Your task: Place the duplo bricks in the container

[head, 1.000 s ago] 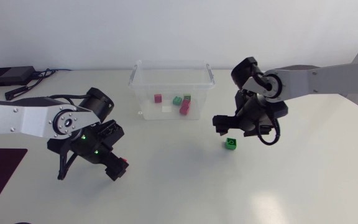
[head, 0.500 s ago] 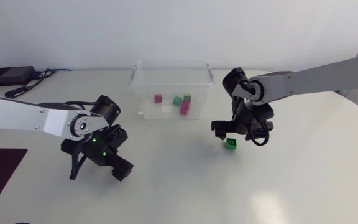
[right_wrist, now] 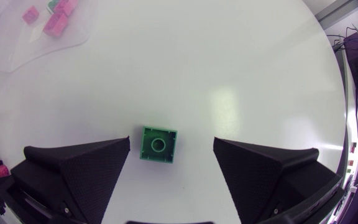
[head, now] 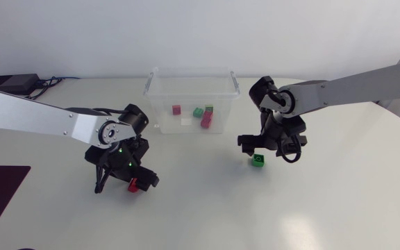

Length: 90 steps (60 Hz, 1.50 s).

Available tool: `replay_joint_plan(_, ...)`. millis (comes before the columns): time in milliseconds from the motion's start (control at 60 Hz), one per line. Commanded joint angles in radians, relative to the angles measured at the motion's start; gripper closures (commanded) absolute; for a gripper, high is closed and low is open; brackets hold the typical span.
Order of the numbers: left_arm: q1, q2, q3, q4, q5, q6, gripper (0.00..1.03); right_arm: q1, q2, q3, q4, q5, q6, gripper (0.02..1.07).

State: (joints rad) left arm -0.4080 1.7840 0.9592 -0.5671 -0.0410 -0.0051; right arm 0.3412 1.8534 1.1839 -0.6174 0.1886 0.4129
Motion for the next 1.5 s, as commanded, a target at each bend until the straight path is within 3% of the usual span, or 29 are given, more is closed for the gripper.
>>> replay_joint_plan(0, -0.003, 0.0, 0.013, -0.033, -0.031, -0.047, 0.53, -0.007, 0.029, -0.006, 0.004, 0.011, 0.024, 0.1)
replay_joint_plan(100, -0.005, -0.023, 0.01, -0.045, -0.059, -0.056, 0.65, -0.007, 0.03, -0.007, 0.007, 0.011, 0.024, 0.1)
replay_joint_plan(450, -0.038, -0.064, -0.01, -0.047, -0.082, -0.058, 0.73, -0.011, 0.03, -0.013, 0.011, 0.011, 0.021, 0.1)
replay_joint_plan(783, -0.043, -0.265, 0.007, -0.059, -0.082, -0.047, 0.75, 0.005, 0.086, 0.057, -0.033, 0.005, 0.032, 0.11)
replay_joint_plan(950, -0.02, -0.317, 0.059, -0.059, -0.082, -0.03, 0.75, 0.022, 0.138, 0.079, -0.038, 0.006, 0.041, 0.16)
replay_joint_plan(1050, -0.017, -0.353, 0.079, -0.008, -0.08, -0.029, 0.75, 0.021, 0.152, 0.08, -0.038, 0.006, 0.043, 0.17)
replay_joint_plan(1217, 0.023, -0.373, 0.118, 0.145, -0.066, -0.05, 0.75, 0.022, 0.145, 0.068, -0.042, 0.022, 0.05, 0.4)
replay_joint_plan(1267, 0.035, -0.373, 0.127, 0.202, -0.065, -0.068, 0.75, 0.024, 0.142, 0.065, -0.048, 0.029, 0.047, 0.54)
replay_joint_plan(1483, 0.04, -0.35, 0.142, 0.362, -0.059, -0.098, 0.75, 0.05, 0.112, 0.04, -0.064, 0.045, 0.032, 0.6)
